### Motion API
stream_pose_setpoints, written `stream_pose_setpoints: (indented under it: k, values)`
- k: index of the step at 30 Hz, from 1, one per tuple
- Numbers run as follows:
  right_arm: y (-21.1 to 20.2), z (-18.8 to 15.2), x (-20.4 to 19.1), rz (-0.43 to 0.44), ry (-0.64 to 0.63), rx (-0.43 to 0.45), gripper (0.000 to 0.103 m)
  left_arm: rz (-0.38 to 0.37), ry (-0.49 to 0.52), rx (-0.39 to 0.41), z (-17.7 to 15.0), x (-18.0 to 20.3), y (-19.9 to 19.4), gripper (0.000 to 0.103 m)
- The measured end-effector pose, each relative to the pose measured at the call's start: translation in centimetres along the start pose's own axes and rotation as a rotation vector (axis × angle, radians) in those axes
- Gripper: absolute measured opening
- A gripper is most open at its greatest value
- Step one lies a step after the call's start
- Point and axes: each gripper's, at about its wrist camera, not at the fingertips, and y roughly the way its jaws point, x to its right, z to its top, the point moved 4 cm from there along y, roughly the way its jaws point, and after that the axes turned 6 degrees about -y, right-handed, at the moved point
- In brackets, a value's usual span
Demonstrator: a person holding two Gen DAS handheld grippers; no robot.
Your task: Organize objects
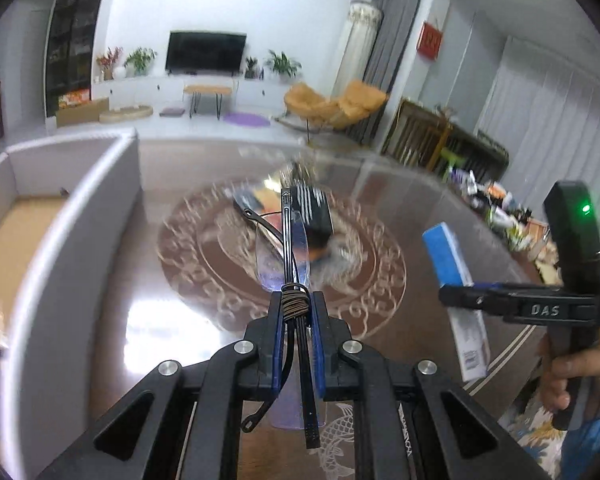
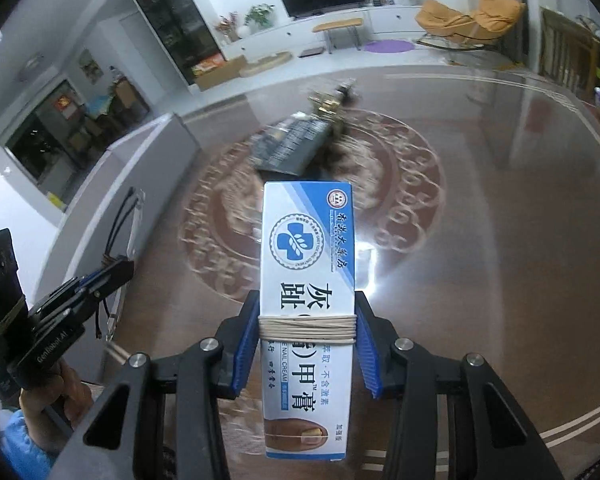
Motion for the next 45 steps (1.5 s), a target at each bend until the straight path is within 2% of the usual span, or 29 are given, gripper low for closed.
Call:
stream_pose_setpoints:
  k: [7, 11, 17, 19, 23, 25, 26, 27, 28, 29, 33, 36, 38, 41, 43, 45]
  values:
    - [0.6, 4.0, -8.4, 0.112, -0.111, -0.015, 0.044, 0.063, -0.041, 0.088, 3.6, -5.3, -6.4, 0.012]
    - [1.9, 7.0, -16.1, 0.23, -0.179, -0.008, 0.044, 0.168, -0.069, 0.106, 4.4, -10.4, -8.7, 0.012]
    - [5.4, 10.3, -27.9, 0.35, -0.286, 0.014, 0.044, 0.331, -0.147, 0.073, 4.0, -19.0, -10.0, 0.012]
    - [7.2, 10.5, -31.0, 0.378, -0.296, 0.007, 0.044, 0.381, -0.17, 0.049, 3.5, -21.7, -9.9, 0.012]
    - [11.3, 10.0, -35.0, 0.377, -0.327, -0.017, 0.045, 0.449, -0.224, -0.005, 2.2, -25.8, -9.7, 0.012]
    - [13.4, 9.4, -35.9, 0.333, -0.328, -0.033, 0.046, 0.431, -0.297, -0.045, 1.9, -27.5, -9.4, 0.017]
    - [14.6, 9.0, -36.2, 0.307, -0.322, -0.045, 0.056, 0.45, -0.308, -0.064, 1.8, -28.1, -9.2, 0.036]
    - [15.3, 8.9, -36.1, 0.294, -0.315, -0.052, 0.073, 0.479, -0.311, -0.082, 1.8, -28.5, -9.0, 0.074]
    - [15.8, 8.7, -35.9, 0.276, -0.296, -0.052, 0.078, 0.508, -0.324, -0.103, 1.9, -29.0, -8.8, 0.091]
    - [15.8, 8.6, -35.8, 0.27, -0.285, -0.048, 0.08, 0.525, -0.324, -0.1, 2.0, -28.7, -8.6, 0.102]
    - [14.6, 8.4, -33.9, 0.249, -0.281, -0.017, 0.084, 0.54, -0.279, -0.079, 2.4, -27.3, -8.2, 0.102]
    - [12.5, 8.3, -31.1, 0.183, -0.33, 0.058, 0.09, 0.559, -0.234, -0.041, 2.4, -25.3, -8.4, 0.102]
    - [10.5, 7.4, -28.0, 0.1, -0.375, 0.133, 0.094, 0.543, -0.186, -0.004, 2.7, -22.0, -8.7, 0.102]
    - [8.4, 5.6, -21.6, -0.028, -0.365, 0.203, 0.098, 0.474, -0.104, 0.041, 3.0, -17.1, -8.9, 0.102]
    - [7.6, 4.4, -16.8, -0.098, -0.323, 0.211, 0.099, 0.404, -0.048, 0.057, 3.0, -13.1, -8.8, 0.102]
    - [7.2, 2.5, -10.9, -0.206, -0.267, 0.203, 0.099, 0.328, -0.002, 0.062, 2.8, -9.0, -8.3, 0.102]
